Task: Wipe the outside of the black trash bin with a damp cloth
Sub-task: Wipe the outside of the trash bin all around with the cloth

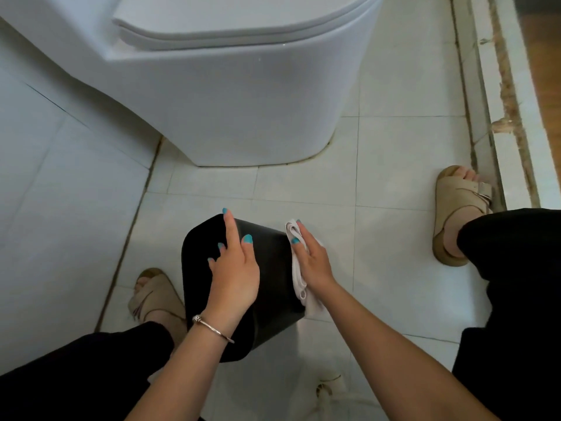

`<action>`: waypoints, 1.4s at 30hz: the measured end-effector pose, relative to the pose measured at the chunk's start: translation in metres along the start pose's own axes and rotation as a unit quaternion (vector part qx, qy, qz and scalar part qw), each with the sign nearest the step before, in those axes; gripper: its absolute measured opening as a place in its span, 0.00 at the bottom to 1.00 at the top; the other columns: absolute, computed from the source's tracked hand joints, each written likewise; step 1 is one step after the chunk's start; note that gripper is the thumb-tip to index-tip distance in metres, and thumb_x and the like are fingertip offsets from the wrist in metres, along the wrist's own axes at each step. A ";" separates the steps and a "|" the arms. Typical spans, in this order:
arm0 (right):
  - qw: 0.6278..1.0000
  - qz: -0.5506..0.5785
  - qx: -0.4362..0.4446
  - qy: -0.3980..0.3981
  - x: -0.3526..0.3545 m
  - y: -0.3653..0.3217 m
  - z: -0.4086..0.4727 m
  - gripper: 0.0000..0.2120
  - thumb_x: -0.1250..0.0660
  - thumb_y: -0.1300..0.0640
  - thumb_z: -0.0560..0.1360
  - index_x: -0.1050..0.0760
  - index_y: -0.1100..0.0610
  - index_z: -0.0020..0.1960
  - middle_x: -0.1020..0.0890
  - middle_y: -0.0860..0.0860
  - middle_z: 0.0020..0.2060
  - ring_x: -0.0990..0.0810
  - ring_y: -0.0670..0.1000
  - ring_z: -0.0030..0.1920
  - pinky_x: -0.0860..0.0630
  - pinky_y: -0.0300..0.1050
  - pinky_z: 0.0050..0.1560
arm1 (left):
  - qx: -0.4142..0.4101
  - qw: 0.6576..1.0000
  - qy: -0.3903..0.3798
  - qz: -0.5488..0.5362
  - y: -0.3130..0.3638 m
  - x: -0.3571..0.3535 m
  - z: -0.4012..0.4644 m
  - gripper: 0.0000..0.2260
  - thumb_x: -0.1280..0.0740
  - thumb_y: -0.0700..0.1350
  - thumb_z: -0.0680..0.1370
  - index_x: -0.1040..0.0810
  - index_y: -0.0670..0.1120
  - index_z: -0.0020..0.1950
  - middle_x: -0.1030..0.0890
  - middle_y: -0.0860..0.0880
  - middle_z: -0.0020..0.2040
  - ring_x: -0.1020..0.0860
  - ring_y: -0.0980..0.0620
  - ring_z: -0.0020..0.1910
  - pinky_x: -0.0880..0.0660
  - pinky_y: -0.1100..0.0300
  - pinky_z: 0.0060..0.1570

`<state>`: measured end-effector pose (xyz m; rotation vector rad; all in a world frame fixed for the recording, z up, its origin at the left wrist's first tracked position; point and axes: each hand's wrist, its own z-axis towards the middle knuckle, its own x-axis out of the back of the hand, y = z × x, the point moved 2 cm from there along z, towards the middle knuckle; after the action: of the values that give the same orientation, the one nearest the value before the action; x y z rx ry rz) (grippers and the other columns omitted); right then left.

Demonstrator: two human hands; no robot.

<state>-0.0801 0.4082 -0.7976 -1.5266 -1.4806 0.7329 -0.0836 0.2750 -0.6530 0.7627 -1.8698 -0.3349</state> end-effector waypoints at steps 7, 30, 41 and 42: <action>0.997 -0.075 -0.007 0.005 -0.024 -0.007 -0.013 0.20 0.47 0.47 0.81 0.40 0.30 0.70 0.30 0.44 0.68 0.33 0.48 0.68 0.37 0.61 0.69 | -0.011 0.996 0.090 -0.021 -0.036 0.022 0.005 0.26 0.50 0.47 0.83 0.58 0.59 0.78 0.23 0.35 0.43 0.35 0.56 0.23 0.37 0.69 0.21; 0.991 -0.108 0.061 0.055 0.022 -0.009 0.010 0.21 0.47 0.41 0.76 0.42 0.24 0.67 0.27 0.43 0.66 0.30 0.46 0.66 0.31 0.55 0.68 | -0.079 0.979 0.129 -0.134 -0.016 0.002 0.020 0.28 0.38 0.41 0.80 0.44 0.51 0.78 0.36 0.52 0.30 0.35 0.59 0.27 0.33 0.69 0.32; 0.989 -0.129 0.047 0.051 0.023 -0.017 0.019 0.20 0.47 0.42 0.78 0.43 0.22 0.66 0.28 0.44 0.66 0.30 0.49 0.67 0.31 0.60 0.66 | -0.055 0.987 0.020 -0.152 -0.012 0.008 0.023 0.34 0.36 0.43 0.80 0.53 0.56 0.79 0.32 0.59 0.67 0.34 0.68 0.56 0.36 0.72 0.54; 0.990 -0.128 0.043 0.049 0.023 -0.017 0.021 0.19 0.47 0.40 0.77 0.44 0.19 0.63 0.28 0.44 0.66 0.30 0.50 0.67 0.31 0.61 0.66 | -0.051 0.989 0.003 -0.141 -0.012 0.007 0.019 0.35 0.36 0.44 0.80 0.55 0.56 0.79 0.35 0.57 0.70 0.37 0.65 0.59 0.37 0.69 0.56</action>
<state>-0.1035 0.4328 -0.7890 -1.2599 -1.5157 0.5534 -0.0981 0.2590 -0.6627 0.9590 -1.7249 -0.6019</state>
